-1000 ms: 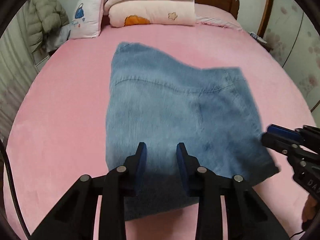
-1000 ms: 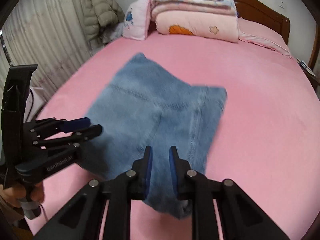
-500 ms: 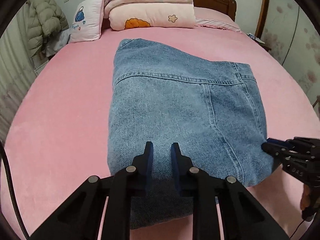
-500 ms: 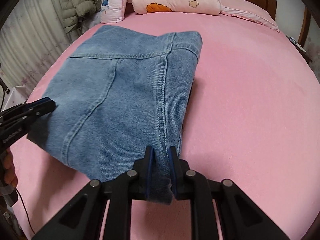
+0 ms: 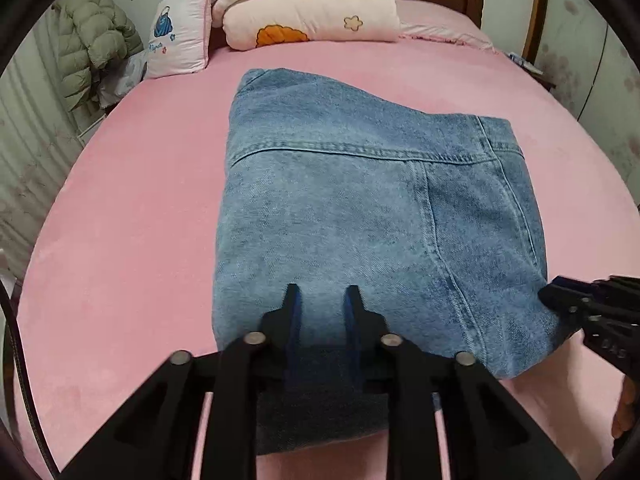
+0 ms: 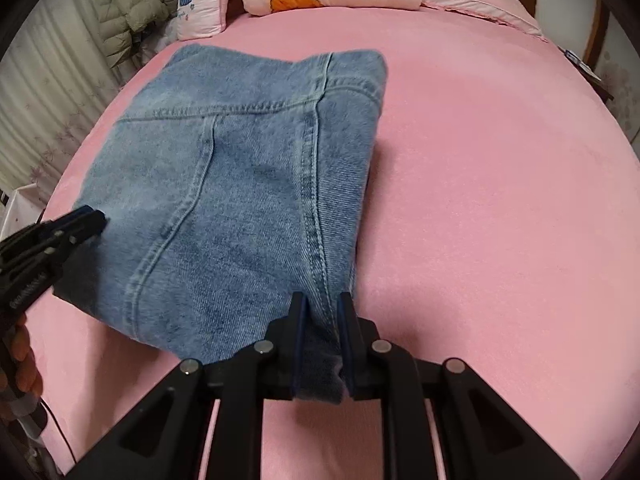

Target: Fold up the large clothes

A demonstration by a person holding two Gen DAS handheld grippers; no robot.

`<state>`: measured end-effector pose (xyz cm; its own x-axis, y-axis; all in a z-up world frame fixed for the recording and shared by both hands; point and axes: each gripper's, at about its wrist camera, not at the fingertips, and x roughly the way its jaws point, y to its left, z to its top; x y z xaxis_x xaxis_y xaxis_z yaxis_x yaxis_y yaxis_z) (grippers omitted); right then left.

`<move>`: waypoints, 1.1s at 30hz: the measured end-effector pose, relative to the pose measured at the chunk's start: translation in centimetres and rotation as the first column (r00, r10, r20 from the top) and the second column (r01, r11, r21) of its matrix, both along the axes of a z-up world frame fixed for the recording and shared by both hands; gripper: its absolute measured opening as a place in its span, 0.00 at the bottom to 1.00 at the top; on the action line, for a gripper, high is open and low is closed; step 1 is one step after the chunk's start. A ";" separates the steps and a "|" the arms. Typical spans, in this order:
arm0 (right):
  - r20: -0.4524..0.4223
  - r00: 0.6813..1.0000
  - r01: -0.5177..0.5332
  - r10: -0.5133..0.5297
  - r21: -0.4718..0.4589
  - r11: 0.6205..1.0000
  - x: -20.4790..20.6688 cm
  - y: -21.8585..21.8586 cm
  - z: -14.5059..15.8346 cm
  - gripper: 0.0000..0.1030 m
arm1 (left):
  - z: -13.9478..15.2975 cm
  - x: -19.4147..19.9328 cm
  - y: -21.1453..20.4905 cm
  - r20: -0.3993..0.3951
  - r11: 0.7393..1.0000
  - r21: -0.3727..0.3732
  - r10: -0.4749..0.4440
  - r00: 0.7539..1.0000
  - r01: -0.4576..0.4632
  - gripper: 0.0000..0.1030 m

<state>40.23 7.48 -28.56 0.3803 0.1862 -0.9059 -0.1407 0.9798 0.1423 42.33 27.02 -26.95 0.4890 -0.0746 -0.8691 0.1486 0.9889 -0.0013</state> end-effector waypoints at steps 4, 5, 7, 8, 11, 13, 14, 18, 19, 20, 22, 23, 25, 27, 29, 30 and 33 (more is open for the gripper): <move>0.029 0.999 0.020 -0.020 0.018 1.000 -1.1 -0.9 2.7 0.15 | 1.0 -0.4 -0.9 -0.016 1.000 0.021 -0.001 1.000 0.002 0.68; 0.036 0.999 0.025 -0.025 0.023 0.999 -1.5 -1.3 3.4 0.15 | 1.3 -0.7 -1.0 -0.007 0.999 0.045 0.008 1.000 -0.008 0.80; 0.048 0.998 0.033 -0.034 0.028 0.999 -2.1 -2.1 4.8 0.15 | 2.1 -1.3 -1.0 -0.002 0.999 0.043 0.017 1.000 -0.017 0.81; 0.053 0.998 0.036 -0.037 0.025 0.999 -2.4 -2.4 5.6 0.15 | 2.4 -1.5 -0.9 -0.011 0.999 0.032 0.024 1.000 -0.024 0.81; 0.072 0.996 0.046 -0.048 0.027 0.999 -3.4 -3.3 7.6 0.15 | 3.7 -2.3 -0.4 -0.027 0.998 0.012 0.055 0.998 -0.055 0.81; 0.081 0.995 0.053 -0.055 0.030 0.998 -4.1 -4.0 8.8 0.15 | 4.9 -3.0 -0.2 -0.024 0.997 0.003 0.071 0.997 -0.071 0.81; 0.086 0.995 0.056 -0.059 0.031 0.998 -4.8 -4.4 9.3 0.15 | 5.6 -3.4 -0.1 -0.024 0.997 0.004 0.081 0.996 -0.081 0.81; 0.103 0.992 0.063 -0.067 0.043 0.997 -6.7 -5.7 11.9 0.15 | 8.2 -5.1 -0.4 -0.026 0.995 -0.001 0.100 0.995 -0.101 0.81; 0.102 0.992 0.066 -0.070 0.046 0.997 -7.3 -6.1 12.5 0.15 | 8.9 -5.7 -0.5 -0.024 0.995 -0.010 0.096 0.995 -0.096 0.81; 0.102 0.992 0.070 -0.074 0.048 0.996 -7.8 -6.4 13.2 0.15 | 9.6 -6.3 -0.7 -0.017 0.996 -0.019 0.091 0.996 -0.091 0.81; 0.110 0.991 0.075 -0.079 0.039 0.996 -9.3 -7.2 14.8 0.15 | 11.3 -7.5 -1.3 -0.007 0.996 -0.034 0.081 0.997 -0.082 0.81; 0.111 0.991 0.077 -0.081 0.039 0.996 -9.9 -7.5 15.4 0.15 | 12.2 -8.3 -1.7 -0.011 0.996 -0.045 0.071 0.997 -0.072 0.81; 0.108 0.991 0.080 -0.085 0.047 0.996 -11.2 -8.2 16.6 0.15 | 13.6 -9.4 -2.4 -0.028 0.997 -0.055 0.047 0.998 -0.049 0.81; 0.102 0.991 0.079 -0.084 0.052 0.995 -13.1 -9.0 18.1 0.15 | 15.4 -11.0 -3.2 -0.036 0.998 -0.064 0.023 0.999 -0.025 0.81; 0.096 0.992 0.077 -0.082 0.054 0.996 -14.7 -9.7 19.4 0.15 | 17.4 -12.8 -4.2 -0.031 0.998 -0.067 0.002 1.000 -0.004 0.81; 0.092 0.993 0.075 -0.080 0.058 0.996 -15.5 -10.0 20.0 0.15 | 18.7 -14.0 -4.7 -0.025 0.997 -0.073 -0.007 1.000 0.005 0.81; 0.089 0.993 0.075 -0.082 0.074 0.994 -18.3 -11.3 22.2 0.15 | 22.1 -17.0 -6.1 -0.016 0.996 -0.086 -0.017 1.000 0.015 0.81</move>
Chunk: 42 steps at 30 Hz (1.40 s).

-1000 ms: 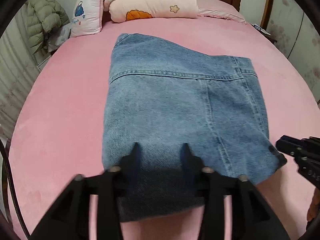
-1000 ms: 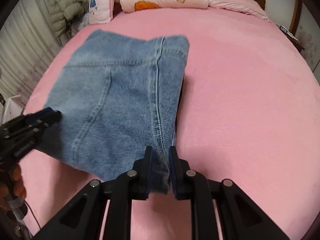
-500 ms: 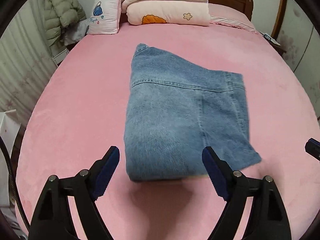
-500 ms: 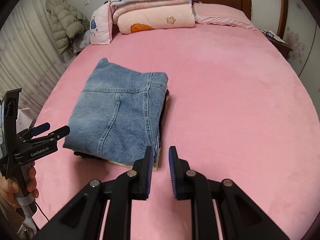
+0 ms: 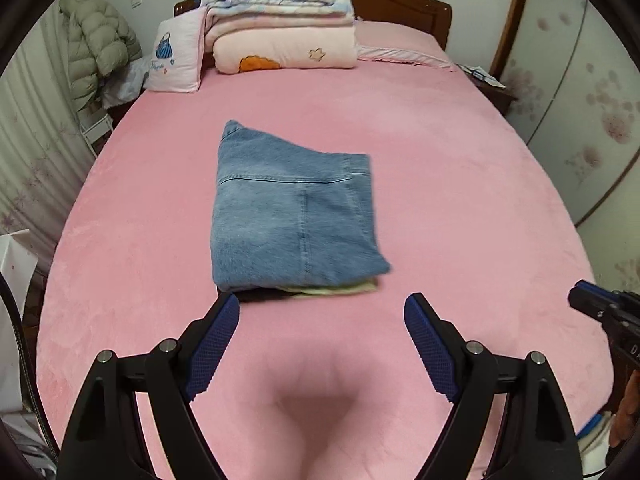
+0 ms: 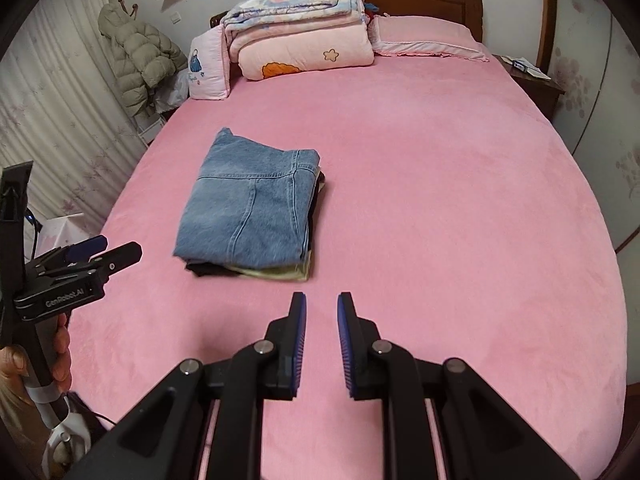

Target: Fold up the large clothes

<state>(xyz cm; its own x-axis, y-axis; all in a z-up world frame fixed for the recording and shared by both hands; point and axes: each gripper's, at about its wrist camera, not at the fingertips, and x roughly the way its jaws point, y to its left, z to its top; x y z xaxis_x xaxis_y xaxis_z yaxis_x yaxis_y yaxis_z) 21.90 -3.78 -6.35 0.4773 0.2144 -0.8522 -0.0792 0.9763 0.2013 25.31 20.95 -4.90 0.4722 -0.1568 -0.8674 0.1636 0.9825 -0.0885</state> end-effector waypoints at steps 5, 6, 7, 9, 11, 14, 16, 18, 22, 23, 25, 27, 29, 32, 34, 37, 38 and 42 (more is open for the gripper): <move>-0.008 1.000 -0.010 0.010 0.049 0.999 -5.0 -2.5 3.8 0.15 | 4.9 -4.9 -1.8 0.010 1.000 -0.027 0.010 1.000 -0.010 0.81; -0.004 1.000 -0.015 0.016 0.051 0.999 -5.7 -2.8 4.4 0.15 | 5.8 -6.0 -2.2 0.014 1.000 -0.016 0.016 1.000 -0.016 0.81; 0.003 1.000 -0.027 0.027 0.049 0.998 -6.9 -3.2 5.4 0.15 | 6.6 -7.1 -2.7 0.017 1.000 -0.003 0.020 1.000 -0.020 0.81; 0.012 0.999 -0.039 0.039 0.052 0.998 -8.5 -3.9 6.7 0.15 | 8.3 -9.2 -3.5 0.022 1.000 0.011 0.029 0.999 -0.029 0.81; 0.020 0.999 -0.050 0.049 0.056 0.997 -10.5 -4.8 8.2 0.15 | 9.5 -11.3 -4.3 0.022 0.999 0.020 0.031 0.999 -0.031 0.81; 0.031 0.997 -0.070 0.068 0.065 0.995 -13.2 -6.2 9.8 0.15 | 11.0 -14.4 -5.7 0.031 0.999 0.027 0.031 0.999 -0.032 0.81; 0.037 0.996 -0.082 0.080 0.059 0.995 -14.6 -6.7 10.4 0.15 | 11.7 -16.5 -6.6 0.034 0.999 0.020 0.038 0.999 -0.038 0.81; 0.038 0.995 -0.090 0.088 0.067 0.994 -16.2 -7.4 10.7 0.15 | 12.0 -18.4 -7.5 0.037 0.999 0.011 0.046 0.998 -0.047 0.82; 0.032 0.995 -0.092 0.090 0.073 0.993 -18.7 -8.7 10.4 0.15 | 12.1 -21.5 -9.5 0.042 0.998 -0.002 0.062 0.997 -0.062 0.82; 0.032 0.996 -0.091 0.089 0.072 0.993 -19.4 -9.0 10.1 0.15 | 12.0 -22.0 -10.0 0.046 0.998 0.000 0.068 0.997 -0.068 0.82; 0.034 0.996 -0.086 0.084 0.063 0.994 -20.5 -9.5 9.8 0.16 | 11.8 -23.0 -10.9 0.065 0.997 0.011 0.076 0.995 -0.077 0.82; 0.036 0.996 -0.081 0.079 0.052 0.995 -21.2 -9.8 9.5 0.17 | 11.6 -24.1 -12.1 0.088 0.995 0.032 0.090 0.992 -0.093 0.82; 0.040 0.997 -0.066 0.064 0.044 0.997 -22.0 -10.3 9.1 0.21 | 11.2 -25.0 -13.1 0.098 0.994 0.038 0.101 0.990 -0.105 0.82; 0.064 0.997 -0.042 0.041 0.021 0.999 -23.1 -10.7 8.8 0.23 | 10.7 -26.3 -14.5 0.094 0.994 0.033 0.104 0.990 -0.107 0.82; 0.076 0.996 -0.036 0.035 0.005 0.999 -23.4 -10.8 8.7 0.24 | 10.3 -26.7 -15.2 0.079 0.995 0.031 0.096 0.992 -0.099 0.82; 0.096 0.995 -0.026 0.026 -0.001 1.000 -24.2 -11.1 8.8 0.24 | 10.0 -27.6 -16.2 0.074 0.995 0.029 0.092 0.993 -0.095 0.82; 0.104 0.994 -0.021 0.021 -0.003 1.000 -24.4 -11.2 8.9 0.24 | 10.0 -27.9 -16.6 0.074 0.995 0.034 0.090 0.993 -0.093 0.82; 0.114 0.993 -0.009 0.009 0.001 1.000 -25.2 -11.7 8.9 0.27 | 9.8 -28.7 -17.3 0.071 0.996 0.028 0.083 0.994 -0.085 0.82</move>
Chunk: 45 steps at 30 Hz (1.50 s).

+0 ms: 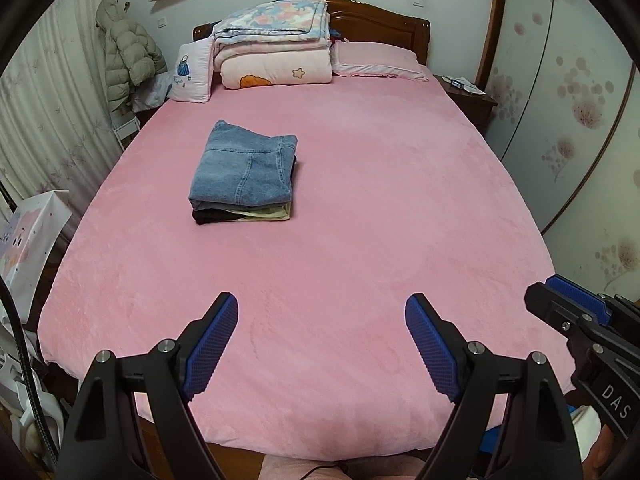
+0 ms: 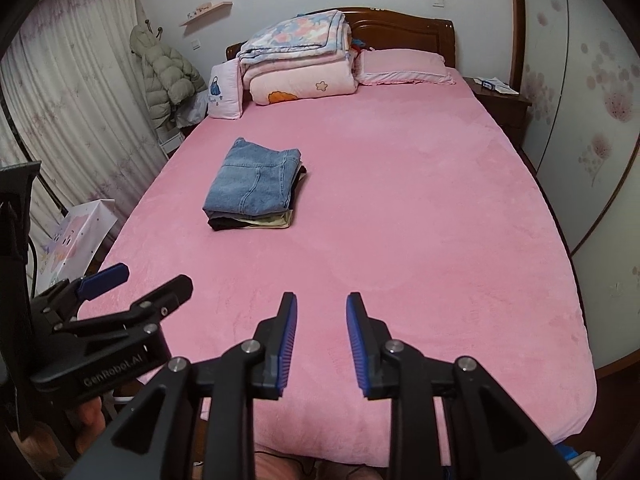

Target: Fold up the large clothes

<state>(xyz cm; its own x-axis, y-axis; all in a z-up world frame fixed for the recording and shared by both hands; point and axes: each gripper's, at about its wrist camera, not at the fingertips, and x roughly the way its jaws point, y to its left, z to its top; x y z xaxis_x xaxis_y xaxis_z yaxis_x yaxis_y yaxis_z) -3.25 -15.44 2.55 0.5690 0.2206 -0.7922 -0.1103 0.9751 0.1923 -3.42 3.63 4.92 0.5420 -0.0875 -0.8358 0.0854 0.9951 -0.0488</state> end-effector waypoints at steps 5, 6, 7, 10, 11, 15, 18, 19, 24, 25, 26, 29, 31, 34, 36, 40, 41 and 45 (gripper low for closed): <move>-0.008 1.000 0.014 -0.014 0.012 1.000 -0.5 -0.7 -0.2 0.33 | -0.2 -0.8 -0.3 -0.016 1.000 -0.011 -0.004 1.000 0.004 0.82; -0.007 1.000 0.017 -0.017 0.011 1.000 -0.6 -0.7 -0.2 0.33 | -0.2 -1.0 -0.4 -0.016 1.000 -0.010 -0.005 1.000 0.004 0.83; -0.007 1.000 0.021 -0.021 0.009 1.000 -0.8 -0.8 -0.2 0.33 | -0.2 -1.1 -0.4 -0.016 1.000 -0.012 -0.004 1.000 0.004 0.82; -0.013 1.000 0.024 -0.024 0.015 1.000 -1.1 -1.0 -0.4 0.33 | -0.2 -1.3 -0.5 -0.013 1.000 -0.016 0.001 1.000 -0.001 0.83; -0.014 1.000 0.023 -0.023 0.016 1.000 -1.1 -1.0 -0.4 0.33 | -0.2 -1.4 -0.5 -0.012 1.000 -0.017 0.001 1.000 -0.002 0.83; -0.005 1.000 0.023 -0.023 0.013 1.000 -1.4 -1.0 -0.3 0.33 | -0.1 -1.6 -0.6 -0.005 1.000 -0.018 0.002 1.000 -0.002 0.83; 0.006 1.000 0.024 -0.024 0.008 1.000 -1.6 -1.0 -0.3 0.33 | 0.0 -1.6 -0.6 0.000 1.000 -0.018 0.002 1.000 -0.002 0.83; 0.009 1.000 0.023 -0.023 0.006 1.000 -1.6 -0.9 -0.3 0.33 | 0.0 -1.6 -0.6 0.001 1.000 -0.018 0.001 1.000 -0.001 0.83; 0.014 1.000 0.016 -0.016 0.002 1.000 -1.9 -0.8 -0.3 0.33 | -0.2 -1.4 -0.8 0.004 1.000 -0.007 -0.002 1.000 0.002 0.83; 0.013 1.000 0.018 -0.018 0.002 1.000 -1.9 -0.7 -0.3 0.33 | -0.2 -1.4 -0.7 0.005 1.000 -0.006 -0.002 1.000 0.002 0.83; 0.013 1.000 0.016 -0.016 0.003 1.000 -1.9 -0.7 -0.3 0.33 | -0.2 -1.5 -0.9 0.005 1.000 -0.005 0.000 1.000 0.000 0.83; 0.011 1.000 0.015 -0.015 0.002 1.000 -2.0 -0.7 -0.3 0.33 | -0.3 -1.5 -1.0 0.005 1.000 -0.006 -0.001 1.000 0.001 0.83; 0.010 1.000 0.014 -0.014 0.001 1.000 -2.0 -0.6 -0.4 0.33 | -0.4 -1.6 -1.2 0.004 1.000 -0.006 0.000 1.000 0.000 0.83; 0.005 1.000 0.007 -0.007 -0.001 1.000 -1.6 -0.9 -0.4 0.33 | -0.4 -1.6 -1.2 0.003 1.000 -0.006 -0.001 1.000 0.001 0.83; 0.002 1.000 0.007 -0.007 -0.001 1.000 -1.5 -1.1 -0.5 0.33 | -0.3 -1.6 -1.2 0.000 1.000 -0.006 -0.004 1.000 0.004 0.83; -0.008 1.000 0.009 -0.009 0.001 1.000 -1.1 -1.6 -0.6 0.33 | -0.3 -1.6 -1.1 -0.005 1.000 -0.007 -0.011 1.000 0.011 0.83; -0.011 1.000 0.009 -0.009 0.001 1.000 -0.9 -1.6 -0.6 0.33 | -0.3 -1.5 -1.1 -0.007 1.000 -0.008 -0.015 1.000 0.014 0.83; -0.019 1.000 0.011 -0.011 0.002 1.000 -0.5 -1.8 -0.8 0.33 | -0.4 -1.4 -1.2 -0.006 1.000 -0.008 -0.027 1.000 0.027 0.83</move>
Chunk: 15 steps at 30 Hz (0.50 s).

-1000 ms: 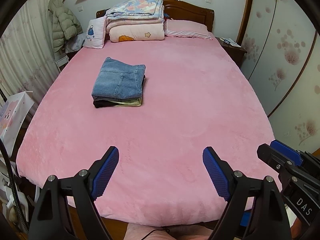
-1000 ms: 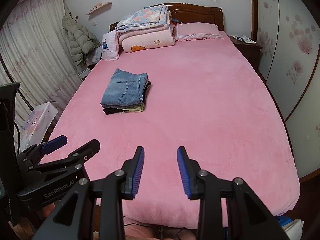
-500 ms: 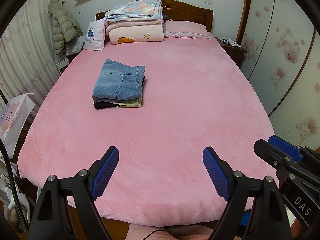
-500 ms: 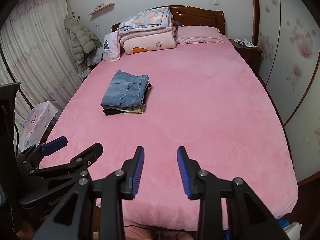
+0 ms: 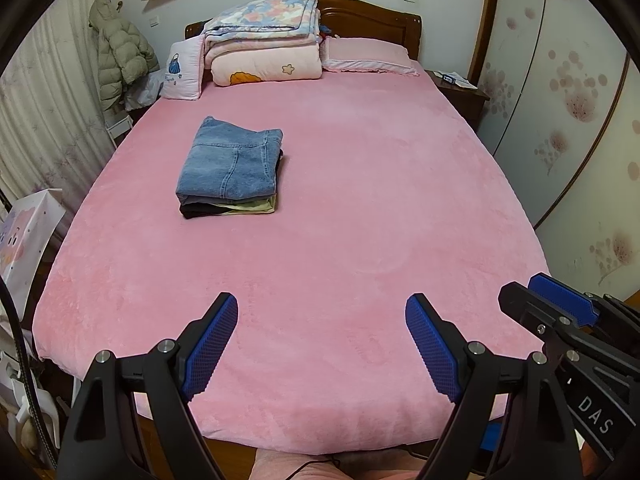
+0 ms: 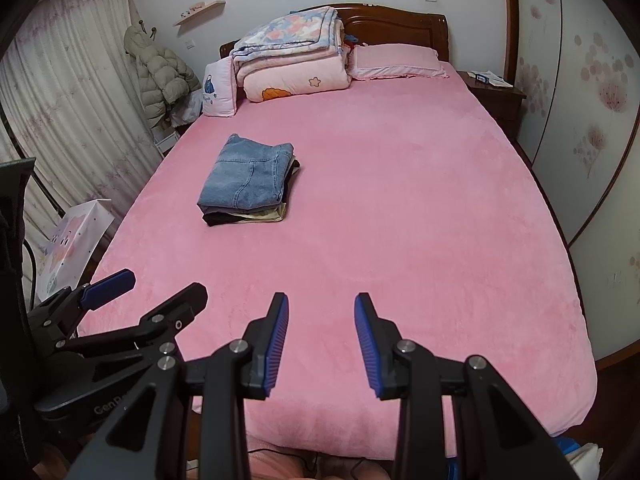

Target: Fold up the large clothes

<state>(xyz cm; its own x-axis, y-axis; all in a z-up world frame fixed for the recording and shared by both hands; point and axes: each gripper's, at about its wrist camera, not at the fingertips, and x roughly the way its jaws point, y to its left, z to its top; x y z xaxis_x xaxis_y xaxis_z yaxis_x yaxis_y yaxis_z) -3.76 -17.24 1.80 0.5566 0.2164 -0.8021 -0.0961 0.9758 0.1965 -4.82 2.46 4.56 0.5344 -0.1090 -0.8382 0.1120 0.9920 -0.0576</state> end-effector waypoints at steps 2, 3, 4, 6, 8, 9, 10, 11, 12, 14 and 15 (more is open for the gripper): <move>-0.002 1.000 0.003 -0.003 0.003 1.000 0.2 -0.2 0.0 0.33 | 0.1 0.0 0.0 0.002 1.000 -0.001 -0.004 1.000 0.004 0.83; -0.002 1.000 0.004 -0.004 0.003 1.000 0.2 -0.3 0.0 0.33 | 0.2 0.1 0.0 0.003 1.000 -0.002 -0.007 1.000 0.007 0.83; -0.002 1.000 0.005 -0.005 0.003 1.000 0.3 -0.4 0.0 0.33 | 0.2 0.1 0.0 0.006 1.000 -0.003 -0.008 1.000 0.008 0.83; 0.000 1.000 0.007 -0.007 0.003 1.000 0.4 -0.5 -0.1 0.33 | 0.3 0.1 -0.1 0.008 1.000 -0.001 -0.012 1.000 0.012 0.83; -0.003 1.000 0.005 -0.005 0.004 1.000 0.5 -0.6 -0.1 0.33 | 0.3 0.1 -0.2 0.008 1.000 -0.001 -0.016 1.000 0.016 0.82; -0.003 1.000 0.006 -0.006 0.005 1.000 0.4 -0.6 -0.1 0.33 | 0.3 0.1 -0.2 0.008 1.000 -0.001 -0.016 1.000 0.016 0.83; -0.002 1.000 0.006 -0.006 0.004 1.000 0.3 -0.5 -0.1 0.33 | 0.3 0.1 -0.2 0.008 1.000 -0.002 -0.016 1.000 0.016 0.83; -0.002 1.000 0.006 -0.006 0.004 1.000 0.4 -0.6 -0.1 0.33 | 0.2 0.1 -0.2 0.006 1.000 -0.001 -0.015 1.000 0.015 0.82; -0.002 1.000 0.006 -0.006 0.003 1.000 0.3 -0.5 -0.1 0.33 | 0.2 0.2 -0.3 0.005 1.000 -0.001 -0.014 1.000 0.014 0.83; -0.002 1.000 0.005 -0.005 0.004 1.000 0.4 -0.5 -0.1 0.33 | 0.2 0.2 -0.3 0.002 1.000 -0.004 -0.011 1.000 0.011 0.82; -0.002 1.000 0.005 -0.005 0.004 1.000 0.3 -0.6 -0.2 0.33 | 0.2 0.3 -0.2 0.001 1.000 -0.003 -0.011 1.000 0.011 0.82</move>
<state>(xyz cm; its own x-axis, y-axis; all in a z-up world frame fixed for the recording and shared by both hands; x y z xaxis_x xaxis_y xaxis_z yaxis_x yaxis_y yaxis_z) -3.44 -17.79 1.61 0.5557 0.2166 -0.8026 -0.0911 0.9755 0.2003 -4.54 2.23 4.80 0.5342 -0.1173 -0.8372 0.1226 0.9906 -0.0605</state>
